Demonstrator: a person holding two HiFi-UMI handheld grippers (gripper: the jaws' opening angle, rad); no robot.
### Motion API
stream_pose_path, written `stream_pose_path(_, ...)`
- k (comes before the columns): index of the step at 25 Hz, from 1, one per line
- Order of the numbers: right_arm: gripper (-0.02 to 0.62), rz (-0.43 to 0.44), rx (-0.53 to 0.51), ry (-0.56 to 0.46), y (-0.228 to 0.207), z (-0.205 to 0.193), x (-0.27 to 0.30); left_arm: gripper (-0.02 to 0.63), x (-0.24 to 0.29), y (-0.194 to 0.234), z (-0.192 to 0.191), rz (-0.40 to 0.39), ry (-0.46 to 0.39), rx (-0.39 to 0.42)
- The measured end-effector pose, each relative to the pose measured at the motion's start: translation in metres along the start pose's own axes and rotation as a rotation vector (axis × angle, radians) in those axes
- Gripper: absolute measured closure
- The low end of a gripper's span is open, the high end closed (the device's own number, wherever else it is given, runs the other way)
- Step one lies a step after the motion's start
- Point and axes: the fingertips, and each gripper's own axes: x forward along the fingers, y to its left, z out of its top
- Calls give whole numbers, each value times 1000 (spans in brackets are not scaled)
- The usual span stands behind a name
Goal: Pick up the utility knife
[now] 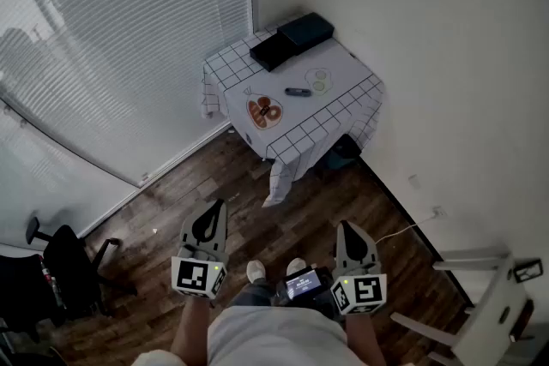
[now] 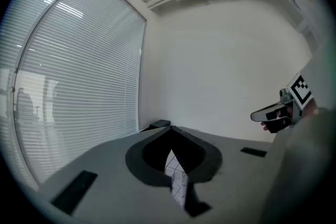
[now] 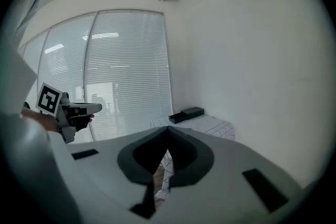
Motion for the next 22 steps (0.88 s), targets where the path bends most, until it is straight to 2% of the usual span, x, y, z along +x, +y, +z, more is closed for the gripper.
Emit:
stream_pose_path(5,589,37,-8,-29,-4,16,-16,600,-4,-29,14,-17,-5,-15)
stream_pose_path(11,589,69,3,-80,-27,34,-22,599,9,-67,36,-33,-44,23)
stream_pose_path(15,589,103,64,-90,-43,36,-25,600,14,-89,48,-32,-47,43)
stream_pose_path(18,589,123,80,-99,-54,37,-27,600,19,-103,50,-38,-56,71)
stream_pose_path(22,589,123,95,-105,-67,36,-27,600,25,-107,52,-24,-43,65)
